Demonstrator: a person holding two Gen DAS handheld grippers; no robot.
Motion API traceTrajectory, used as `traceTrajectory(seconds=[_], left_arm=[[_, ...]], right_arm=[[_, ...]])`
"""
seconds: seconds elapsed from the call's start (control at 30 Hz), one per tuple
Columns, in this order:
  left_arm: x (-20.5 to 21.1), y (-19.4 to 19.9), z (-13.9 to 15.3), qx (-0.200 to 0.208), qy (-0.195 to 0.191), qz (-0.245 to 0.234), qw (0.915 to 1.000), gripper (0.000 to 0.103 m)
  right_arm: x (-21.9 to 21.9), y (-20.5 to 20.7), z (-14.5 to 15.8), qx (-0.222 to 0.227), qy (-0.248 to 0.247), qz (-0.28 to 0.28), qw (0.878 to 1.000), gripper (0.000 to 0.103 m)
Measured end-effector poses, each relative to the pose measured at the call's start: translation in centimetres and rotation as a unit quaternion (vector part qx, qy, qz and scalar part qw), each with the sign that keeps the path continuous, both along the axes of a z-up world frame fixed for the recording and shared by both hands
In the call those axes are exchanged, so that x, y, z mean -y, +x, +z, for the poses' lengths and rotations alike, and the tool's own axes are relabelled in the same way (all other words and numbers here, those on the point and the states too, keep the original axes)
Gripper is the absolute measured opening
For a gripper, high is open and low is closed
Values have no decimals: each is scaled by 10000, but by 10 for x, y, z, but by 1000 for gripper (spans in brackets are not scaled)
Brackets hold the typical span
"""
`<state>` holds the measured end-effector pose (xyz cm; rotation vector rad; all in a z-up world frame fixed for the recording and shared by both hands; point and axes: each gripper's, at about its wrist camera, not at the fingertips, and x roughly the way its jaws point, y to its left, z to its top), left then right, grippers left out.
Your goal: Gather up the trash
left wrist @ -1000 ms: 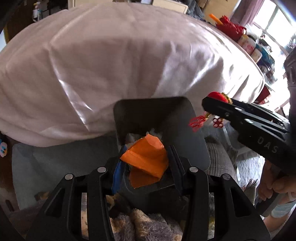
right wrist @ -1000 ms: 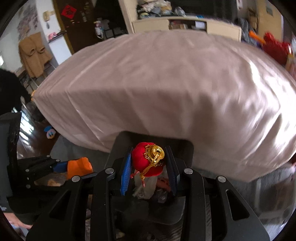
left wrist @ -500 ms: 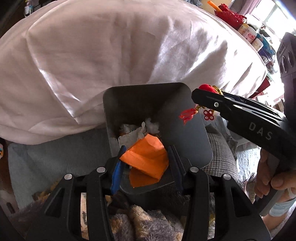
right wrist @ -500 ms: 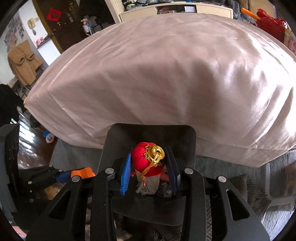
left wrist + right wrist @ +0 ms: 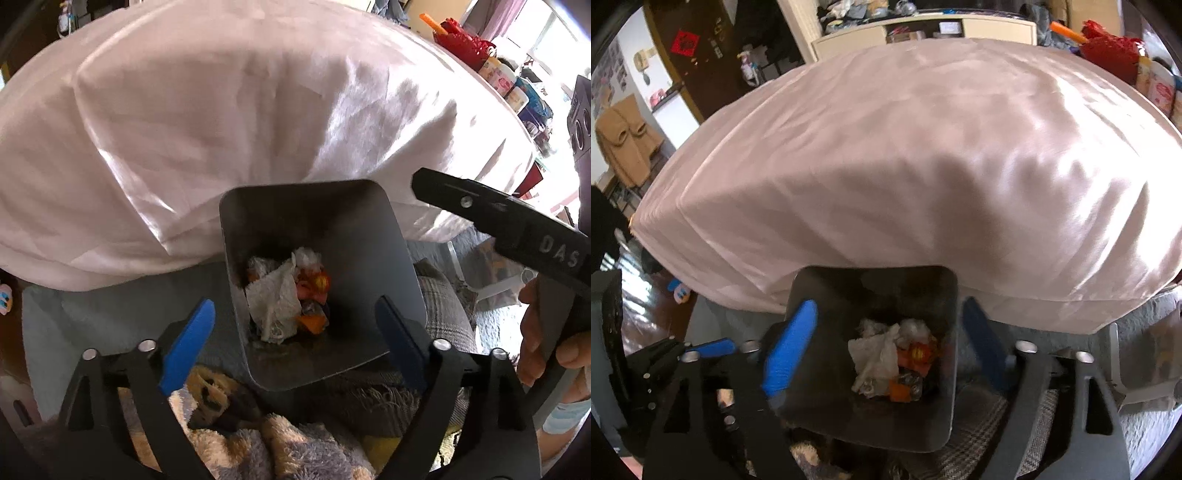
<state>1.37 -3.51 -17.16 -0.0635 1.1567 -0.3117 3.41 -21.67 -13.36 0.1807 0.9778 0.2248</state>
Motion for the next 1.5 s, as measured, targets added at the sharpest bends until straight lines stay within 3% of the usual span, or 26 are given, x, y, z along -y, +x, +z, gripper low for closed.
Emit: traceTrajectory(seconds=[0.07,0.2,0.33,0.47,0.67,0.9,1.0,1.07,1.23,1.33,1.4,1.5], left_arm=[[-1,-3,8,140,3,37,9999,89],[-9,-7,31,481,-42,209,9986,92],[-22,-12,65,1043,88,465,9934,95],[-34,-16,104,1737,285,683,9820,95],[-48,-25,144,2602,310,1078,9590,95],[-51,-43,155,3222,270,1036,9406,95],[-49,-51,159,3457,362,966,9327,95],[-49,-55,158,3577,481,991,9273,95],[-53,-56,153,3543,538,1036,9278,95],[-56,-57,151,3532,569,1081,9275,95],[-58,-59,151,3577,609,1144,9248,95],[-61,-62,152,3658,618,1216,9207,95]], right_arm=[[5,-1,5,46,59,-60,10000,99],[12,-6,17,173,70,-185,9997,99],[17,-16,40,589,-82,-306,9978,99],[21,-28,67,1055,-116,-464,9933,99],[27,-52,103,2005,-146,-847,9759,100],[19,-69,116,2895,-478,-930,9514,100],[18,-73,116,3075,-690,-1085,9428,100],[22,-72,116,3024,-611,-1156,9442,100],[30,-66,118,2532,-651,-1415,9548,100],[32,-75,120,2538,-489,-1351,9565,100],[33,-82,123,2699,-557,-1387,9512,100],[32,-98,127,3167,-663,-1532,9337,100]])
